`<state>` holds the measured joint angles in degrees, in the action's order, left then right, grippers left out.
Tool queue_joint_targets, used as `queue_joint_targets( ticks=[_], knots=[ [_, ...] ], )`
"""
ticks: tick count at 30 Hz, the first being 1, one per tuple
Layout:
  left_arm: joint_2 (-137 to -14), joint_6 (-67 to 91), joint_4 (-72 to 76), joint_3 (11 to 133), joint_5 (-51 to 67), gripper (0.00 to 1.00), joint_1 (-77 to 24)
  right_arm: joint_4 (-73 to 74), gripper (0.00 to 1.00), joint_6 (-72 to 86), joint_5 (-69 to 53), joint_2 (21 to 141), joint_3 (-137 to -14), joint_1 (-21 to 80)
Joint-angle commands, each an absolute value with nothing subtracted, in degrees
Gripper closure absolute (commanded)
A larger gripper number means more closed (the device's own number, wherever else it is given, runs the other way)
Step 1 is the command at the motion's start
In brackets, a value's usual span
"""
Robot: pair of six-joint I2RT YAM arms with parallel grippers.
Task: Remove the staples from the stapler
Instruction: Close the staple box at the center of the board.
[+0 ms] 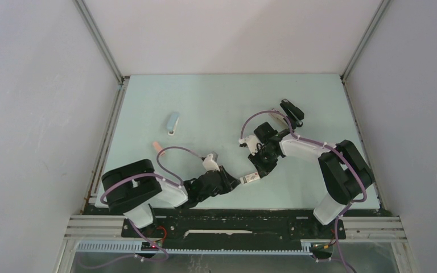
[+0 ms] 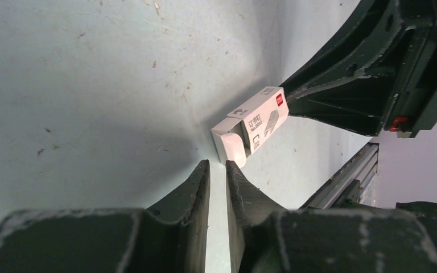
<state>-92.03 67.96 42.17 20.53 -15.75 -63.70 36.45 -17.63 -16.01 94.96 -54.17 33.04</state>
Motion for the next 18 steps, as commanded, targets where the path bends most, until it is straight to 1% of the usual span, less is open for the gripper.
queue_joint_targets(
  ticks=[1,18],
  knots=[
    [-93.2,67.5,44.0,21.5,-15.4,0.79,-63.0,36.5,0.73,-17.3,-15.8,96.2,-55.2,33.8],
    [-95.4,67.8,47.1,22.4,-13.4,0.79,-62.6,36.6,0.73,-17.3,-15.7,96.5,-55.2,33.8]
  ],
)
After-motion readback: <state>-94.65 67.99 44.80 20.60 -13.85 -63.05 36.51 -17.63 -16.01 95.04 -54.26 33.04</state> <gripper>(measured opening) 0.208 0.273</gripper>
